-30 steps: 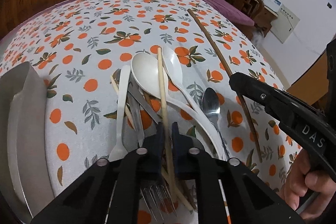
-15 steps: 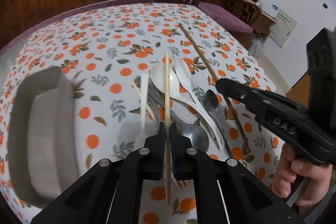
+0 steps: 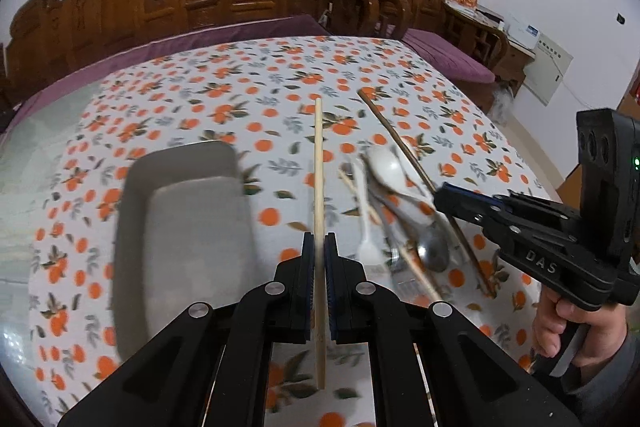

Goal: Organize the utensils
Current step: 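Lift the chopstick with the right tool and carry it over the grey tray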

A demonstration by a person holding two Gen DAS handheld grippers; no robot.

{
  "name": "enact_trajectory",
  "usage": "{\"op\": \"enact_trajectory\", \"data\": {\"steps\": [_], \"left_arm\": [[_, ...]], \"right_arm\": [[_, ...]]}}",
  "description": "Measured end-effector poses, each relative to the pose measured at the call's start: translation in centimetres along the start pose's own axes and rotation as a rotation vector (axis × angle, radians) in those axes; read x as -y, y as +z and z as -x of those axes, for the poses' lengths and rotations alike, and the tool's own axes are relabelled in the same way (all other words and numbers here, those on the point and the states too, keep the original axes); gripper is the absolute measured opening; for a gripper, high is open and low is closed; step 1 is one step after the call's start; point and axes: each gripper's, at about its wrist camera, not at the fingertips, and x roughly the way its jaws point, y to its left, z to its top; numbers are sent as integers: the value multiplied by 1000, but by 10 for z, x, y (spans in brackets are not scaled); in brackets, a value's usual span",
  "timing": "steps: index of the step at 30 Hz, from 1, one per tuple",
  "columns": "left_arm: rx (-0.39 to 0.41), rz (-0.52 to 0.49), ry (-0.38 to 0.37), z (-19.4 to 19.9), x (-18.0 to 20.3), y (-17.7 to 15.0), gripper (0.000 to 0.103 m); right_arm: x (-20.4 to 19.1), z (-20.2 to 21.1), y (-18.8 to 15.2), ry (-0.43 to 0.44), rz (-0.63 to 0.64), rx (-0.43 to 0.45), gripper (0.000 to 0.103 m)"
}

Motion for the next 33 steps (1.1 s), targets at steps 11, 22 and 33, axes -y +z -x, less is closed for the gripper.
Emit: {"op": "enact_trajectory", "data": {"steps": [11, 22, 33], "left_arm": [[0, 53, 38, -3, -67, -9, 4], [-51, 132, 48, -26, -104, -20, 4], [-36, 153, 45, -21, -119, -20, 14]], "right_arm": [[-36, -10, 0, -58, 84, -31, 6], [-79, -29, 22, -25, 123, -39, 6], [-112, -47, 25, 11, 128, -65, 6]]}}
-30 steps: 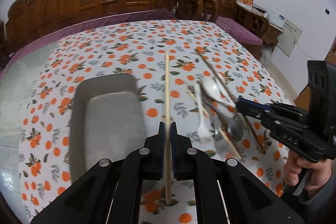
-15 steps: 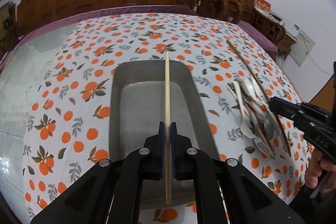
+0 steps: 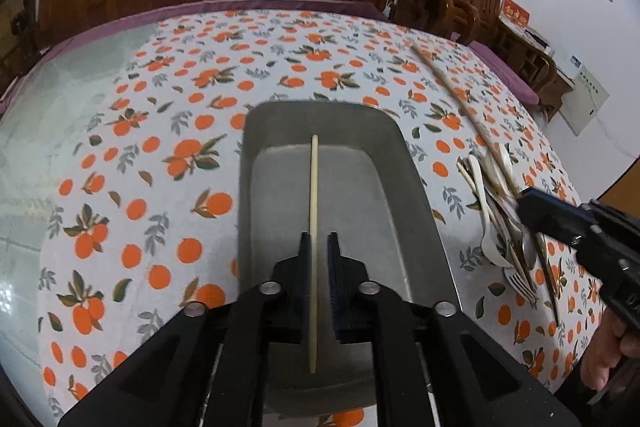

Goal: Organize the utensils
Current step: 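Lift the chopstick with the right tool and carry it over the grey tray, then lower the chopstick into the tray and open the right tool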

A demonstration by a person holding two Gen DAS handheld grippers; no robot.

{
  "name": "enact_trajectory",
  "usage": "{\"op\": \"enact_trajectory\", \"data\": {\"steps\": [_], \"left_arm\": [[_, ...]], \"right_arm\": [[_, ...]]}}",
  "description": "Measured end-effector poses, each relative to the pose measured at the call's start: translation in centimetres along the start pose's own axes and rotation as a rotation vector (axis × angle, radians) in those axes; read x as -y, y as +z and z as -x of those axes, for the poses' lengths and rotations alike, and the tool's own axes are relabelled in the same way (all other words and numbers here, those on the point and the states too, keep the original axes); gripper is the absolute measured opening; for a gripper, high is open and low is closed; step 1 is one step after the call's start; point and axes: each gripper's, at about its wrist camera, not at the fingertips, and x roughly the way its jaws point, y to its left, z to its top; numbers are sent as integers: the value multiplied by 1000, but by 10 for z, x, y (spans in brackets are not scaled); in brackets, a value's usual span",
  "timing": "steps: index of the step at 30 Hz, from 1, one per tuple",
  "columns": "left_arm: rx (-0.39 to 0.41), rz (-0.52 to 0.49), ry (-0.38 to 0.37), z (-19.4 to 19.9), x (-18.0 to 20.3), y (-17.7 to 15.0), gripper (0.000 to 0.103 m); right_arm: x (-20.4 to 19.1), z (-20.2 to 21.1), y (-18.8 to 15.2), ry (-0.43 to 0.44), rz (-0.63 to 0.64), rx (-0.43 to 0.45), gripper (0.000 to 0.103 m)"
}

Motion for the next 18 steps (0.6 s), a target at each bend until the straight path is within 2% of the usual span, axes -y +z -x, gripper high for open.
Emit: {"op": "enact_trajectory", "data": {"steps": [7, 10, 18], "left_arm": [[74, 15, 34, 28, -19, 5, 17], [107, 27, 58, 40, -30, 8, 22], [150, 46, 94, 58, -54, 11, 26]], "right_arm": [[-15, -23, 5, 16, -27, -19, 6], [-22, -37, 8, 22, -40, -23, 6], [-37, -69, 16, 11, -52, -34, 6]]}}
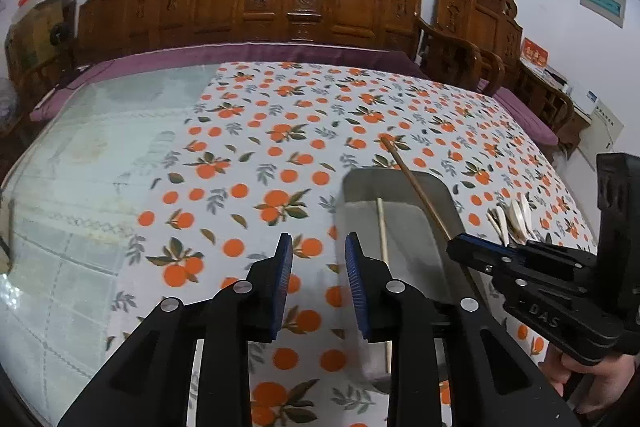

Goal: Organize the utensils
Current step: 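Lower the chopstick into the tray and open the right tool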

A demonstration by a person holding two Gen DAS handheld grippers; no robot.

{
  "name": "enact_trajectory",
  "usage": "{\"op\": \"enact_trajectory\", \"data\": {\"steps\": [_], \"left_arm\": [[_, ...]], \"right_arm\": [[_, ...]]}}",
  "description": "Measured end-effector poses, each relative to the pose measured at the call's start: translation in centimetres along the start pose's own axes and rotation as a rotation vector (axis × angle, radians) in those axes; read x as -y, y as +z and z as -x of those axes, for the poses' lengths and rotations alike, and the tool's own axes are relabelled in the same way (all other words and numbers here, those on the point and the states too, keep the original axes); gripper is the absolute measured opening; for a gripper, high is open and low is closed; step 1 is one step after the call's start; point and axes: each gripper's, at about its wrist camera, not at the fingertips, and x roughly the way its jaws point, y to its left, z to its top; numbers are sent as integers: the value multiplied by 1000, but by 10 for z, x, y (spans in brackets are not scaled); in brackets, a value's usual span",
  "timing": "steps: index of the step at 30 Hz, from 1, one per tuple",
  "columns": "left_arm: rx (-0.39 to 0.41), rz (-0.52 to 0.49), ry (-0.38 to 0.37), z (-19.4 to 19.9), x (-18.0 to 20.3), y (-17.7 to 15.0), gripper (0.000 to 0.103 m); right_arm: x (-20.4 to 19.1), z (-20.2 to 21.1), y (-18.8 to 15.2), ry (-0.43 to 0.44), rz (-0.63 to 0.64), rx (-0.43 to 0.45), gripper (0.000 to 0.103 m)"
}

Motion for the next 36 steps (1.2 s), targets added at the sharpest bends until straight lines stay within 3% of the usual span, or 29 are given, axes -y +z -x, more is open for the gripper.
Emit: {"op": "enact_trajectory", "data": {"steps": [9, 18, 25, 27, 29, 32, 36], "left_arm": [[9, 19, -2, 3, -6, 3, 27], [10, 17, -8, 4, -1, 1, 30], [21, -7, -36, 7, 21, -1, 37], [27, -22, -50, 9, 34, -1, 50], [37, -39, -67, 11, 47, -1, 50], [47, -72, -90, 11, 67, -3, 50], [61, -98, -109, 13, 88, -6, 50]], "right_arm": [[-2, -24, -12, -39, -18, -38, 6], [-1, -24, -16, -8, -7, -41, 9], [22, 41, -17, -38, 57, 49, 9], [38, 66, -19, -70, 60, 71, 9], [55, 87, -22, -101, 65, 85, 9], [79, 106, -30, -170, 95, 87, 20], [105, 118, -40, -234, 114, 82, 20]]}}
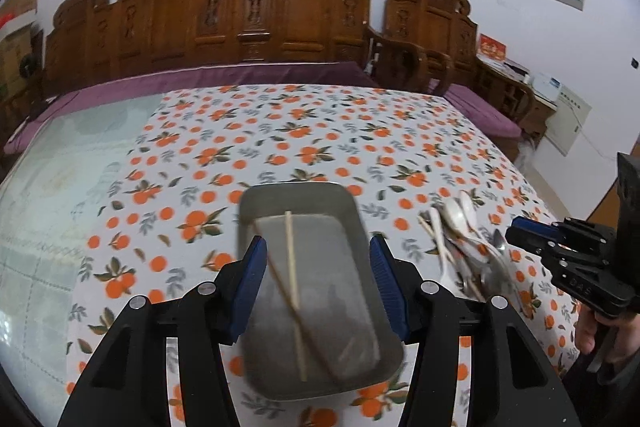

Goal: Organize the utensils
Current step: 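Grasp the white plastic ladle spoon from the pile with the right tool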

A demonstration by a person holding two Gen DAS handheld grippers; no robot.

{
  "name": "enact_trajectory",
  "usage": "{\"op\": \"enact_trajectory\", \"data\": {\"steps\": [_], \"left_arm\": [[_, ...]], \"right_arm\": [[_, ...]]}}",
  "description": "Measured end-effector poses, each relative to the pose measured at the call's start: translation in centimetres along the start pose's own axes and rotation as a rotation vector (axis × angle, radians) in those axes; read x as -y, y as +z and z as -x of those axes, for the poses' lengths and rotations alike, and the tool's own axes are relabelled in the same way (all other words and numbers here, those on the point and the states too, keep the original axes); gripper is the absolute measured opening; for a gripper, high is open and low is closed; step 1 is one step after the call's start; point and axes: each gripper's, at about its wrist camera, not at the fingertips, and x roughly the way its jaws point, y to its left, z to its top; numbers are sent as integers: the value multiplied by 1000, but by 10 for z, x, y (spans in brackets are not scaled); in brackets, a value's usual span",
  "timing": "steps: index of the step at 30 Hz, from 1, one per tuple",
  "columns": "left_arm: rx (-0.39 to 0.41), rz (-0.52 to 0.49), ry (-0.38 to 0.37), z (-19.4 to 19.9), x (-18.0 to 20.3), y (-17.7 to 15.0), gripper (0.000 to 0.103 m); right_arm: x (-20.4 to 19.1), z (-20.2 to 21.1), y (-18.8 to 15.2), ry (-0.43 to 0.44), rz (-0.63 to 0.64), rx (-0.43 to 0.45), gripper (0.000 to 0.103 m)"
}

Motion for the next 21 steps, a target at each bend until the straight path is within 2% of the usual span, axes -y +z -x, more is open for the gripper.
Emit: {"op": "enact_trajectory", "data": {"steps": [3, 5, 12, 14, 17, 21], "left_arm": [[-4, -14, -8, -2, 12, -4, 51], [-6, -24, -11, -5, 20, -8, 64], [-17, -64, -18, -12, 42, -16, 64], [-21, -74, -25, -13, 47, -18, 64], [-26, -97, -36, -15, 59, -23, 64], [-40, -126, -51, -19, 74, -30, 64]], "right_arm": [[22, -3, -10, -25, -33, -13, 20], [34, -6, -18, -34, -51, -20, 20], [76, -20, -37, -84, -119, -81, 21], [88, -25, -40, -101, -138, -96, 26], [92, -32, -39, -89, -142, -101, 28], [82, -45, -30, -27, -116, -101, 28]]}}
